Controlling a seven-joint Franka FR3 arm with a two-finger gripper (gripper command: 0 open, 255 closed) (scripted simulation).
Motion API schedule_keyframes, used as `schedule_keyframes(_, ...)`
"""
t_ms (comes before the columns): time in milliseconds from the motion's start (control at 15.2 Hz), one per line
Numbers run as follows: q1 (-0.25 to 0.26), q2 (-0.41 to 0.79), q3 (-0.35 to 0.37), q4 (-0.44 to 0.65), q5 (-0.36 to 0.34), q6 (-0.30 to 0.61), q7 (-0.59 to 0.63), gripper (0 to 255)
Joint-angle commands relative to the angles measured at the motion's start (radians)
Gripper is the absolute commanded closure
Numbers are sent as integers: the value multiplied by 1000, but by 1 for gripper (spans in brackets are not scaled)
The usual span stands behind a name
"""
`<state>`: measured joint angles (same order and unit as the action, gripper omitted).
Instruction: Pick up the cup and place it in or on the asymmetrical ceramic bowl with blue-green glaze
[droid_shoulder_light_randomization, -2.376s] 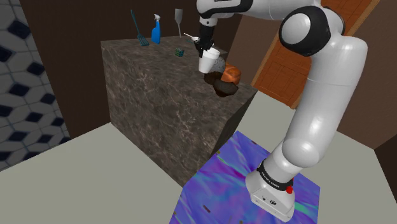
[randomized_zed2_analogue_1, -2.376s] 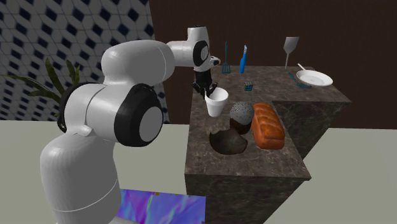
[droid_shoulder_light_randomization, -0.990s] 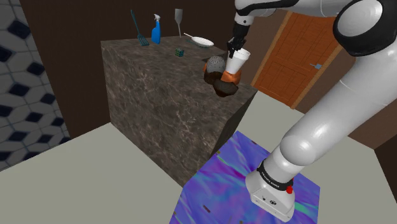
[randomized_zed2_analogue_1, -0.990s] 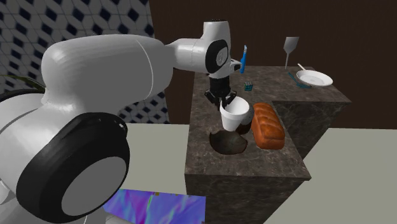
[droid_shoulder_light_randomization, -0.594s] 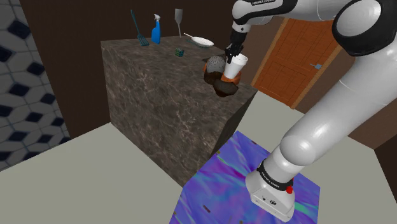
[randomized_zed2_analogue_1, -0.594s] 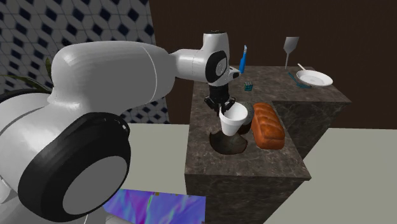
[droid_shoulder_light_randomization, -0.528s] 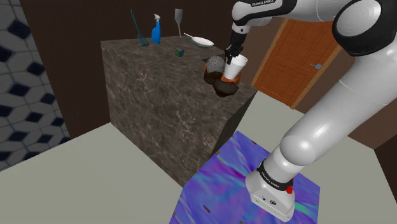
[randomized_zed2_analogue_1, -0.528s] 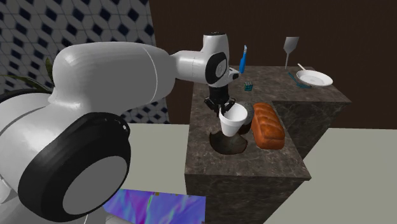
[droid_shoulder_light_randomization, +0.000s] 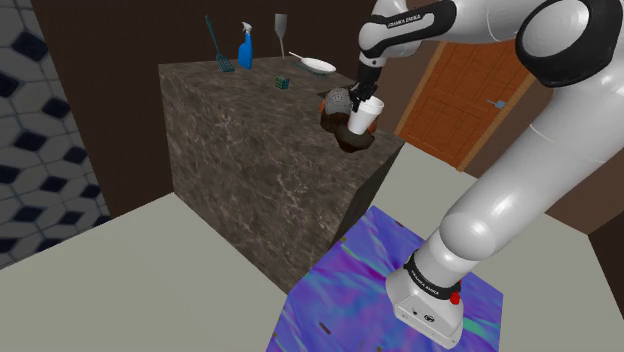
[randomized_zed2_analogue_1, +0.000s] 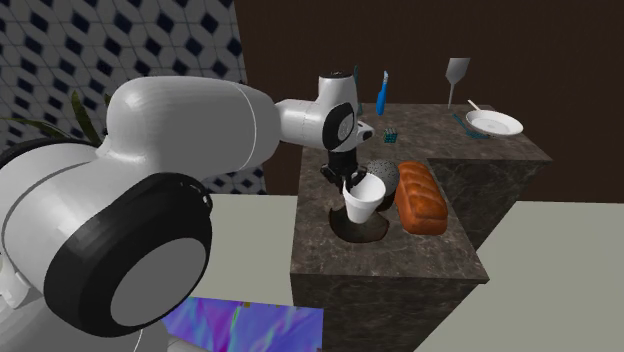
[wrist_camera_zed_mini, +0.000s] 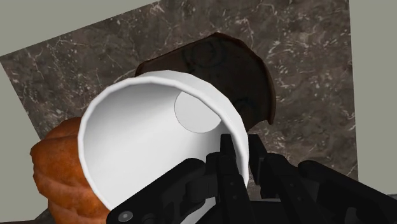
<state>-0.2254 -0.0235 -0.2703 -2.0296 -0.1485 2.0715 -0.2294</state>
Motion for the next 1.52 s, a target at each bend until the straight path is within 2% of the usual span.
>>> schedule_keyframes(0, -2, 8, -2, -19, 0, 28, 0, 255)
schedule_keyframes(594, -2, 13, -2, -29, 1, 42, 1, 255)
schedule_keyframes(660, -2, 13, -2, -29, 1, 42, 1, 0)
schedule_keyframes(990, -2, 12, -2, -29, 1, 42, 1, 0)
schedule_keyframes(1254, 7, -30, 8, 51, -4, -81, 5, 0)
schedule_keyframes(1452, 7, -30, 8, 51, -4, -81, 6, 0)
